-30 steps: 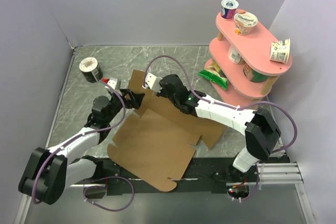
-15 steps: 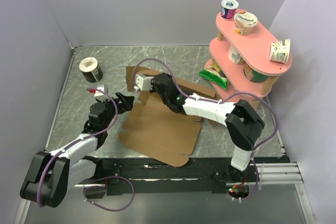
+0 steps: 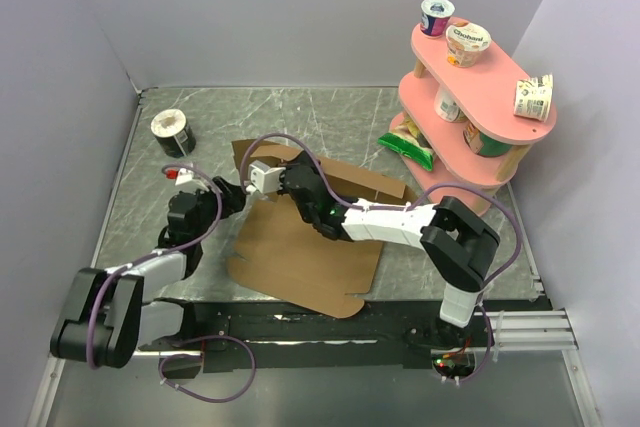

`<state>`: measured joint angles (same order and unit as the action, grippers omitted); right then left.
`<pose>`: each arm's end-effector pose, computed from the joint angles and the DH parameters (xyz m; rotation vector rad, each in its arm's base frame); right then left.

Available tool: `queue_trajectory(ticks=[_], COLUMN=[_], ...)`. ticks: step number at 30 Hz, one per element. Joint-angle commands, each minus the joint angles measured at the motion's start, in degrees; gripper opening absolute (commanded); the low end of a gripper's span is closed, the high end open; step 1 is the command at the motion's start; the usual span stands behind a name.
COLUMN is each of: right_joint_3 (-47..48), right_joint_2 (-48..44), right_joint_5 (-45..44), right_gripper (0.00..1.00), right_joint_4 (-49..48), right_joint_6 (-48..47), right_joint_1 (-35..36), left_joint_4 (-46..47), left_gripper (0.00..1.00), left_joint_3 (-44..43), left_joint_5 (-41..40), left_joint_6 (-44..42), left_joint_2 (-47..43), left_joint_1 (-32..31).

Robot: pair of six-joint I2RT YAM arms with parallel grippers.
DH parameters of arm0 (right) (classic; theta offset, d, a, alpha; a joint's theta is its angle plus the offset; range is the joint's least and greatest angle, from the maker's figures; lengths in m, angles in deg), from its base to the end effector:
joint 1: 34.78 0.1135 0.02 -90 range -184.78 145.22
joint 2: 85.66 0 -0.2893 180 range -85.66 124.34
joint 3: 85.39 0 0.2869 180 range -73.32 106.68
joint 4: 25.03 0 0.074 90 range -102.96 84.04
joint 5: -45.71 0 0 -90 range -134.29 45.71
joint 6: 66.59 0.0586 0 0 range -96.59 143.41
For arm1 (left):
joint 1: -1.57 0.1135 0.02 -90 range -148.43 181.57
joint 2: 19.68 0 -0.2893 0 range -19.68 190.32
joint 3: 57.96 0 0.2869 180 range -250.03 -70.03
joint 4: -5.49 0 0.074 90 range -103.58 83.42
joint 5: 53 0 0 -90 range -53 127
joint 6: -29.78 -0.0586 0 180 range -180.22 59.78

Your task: Fold the paper box

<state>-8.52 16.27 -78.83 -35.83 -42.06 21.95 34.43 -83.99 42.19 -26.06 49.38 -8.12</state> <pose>0.2791 0.3649 0.2449 -1.3442 1.2313 -0.6542 0.2502 -0.0481 0.1557 -0.3298 1.8310 -0.6197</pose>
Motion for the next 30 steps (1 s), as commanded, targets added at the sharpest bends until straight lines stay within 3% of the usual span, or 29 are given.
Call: queue_trajectory(ticks=[1,4,12,15,17,22,25,30], right_joint_3=[-2.5,-3.3,-3.4,-4.1,-4.4,-4.2,-3.3,-1.5], right_joint_2=[-1.2,-2.1,-3.3,-3.8,-4.2,-4.1,-3.8,-2.4], right_joint_5=[-2.8,-2.0,0.3,0.7,1.1,1.6,2.2,2.4], right_gripper=[0.00,0.00,0.00,0.00,0.00,0.00,0.00,0.00], right_joint_4=[-3.4,-2.4,-0.2,-0.5,-0.8,0.0,1.2,2.5], right_joint_6=[4.1,6.1,9.7,9.7,10.0,10.7,11.3,11.7], right_joint_1=[1.1,1.1,1.1,1.1,1.1,1.0,0.9,0.9], left_joint_4=[7.1,6.9,13.9,14.2,13.0,22.9,24.0,18.5], left_gripper=[0.86,0.87,0.86,0.87,0.86,0.83,0.81,0.80], left_joint_3=[0.9,-1.8,-5.8,-9.9,-16.2,-26.4,-32.3,-36.4], left_joint_5=[0.7,4.5,4.2,5.3,10.2,19.7,25.8,28.1], left_joint_6=[1.0,-1.0,6.4,7.9,6.8,7.9,8.2,2.9], left_joint_2=[-4.9,-5.2,-1.2,3.5,10.5,28.1,35.6,40.0], left_joint_1=[2.1,4.1,13.1,15.1,15.1,15.1,14.3,10.3])
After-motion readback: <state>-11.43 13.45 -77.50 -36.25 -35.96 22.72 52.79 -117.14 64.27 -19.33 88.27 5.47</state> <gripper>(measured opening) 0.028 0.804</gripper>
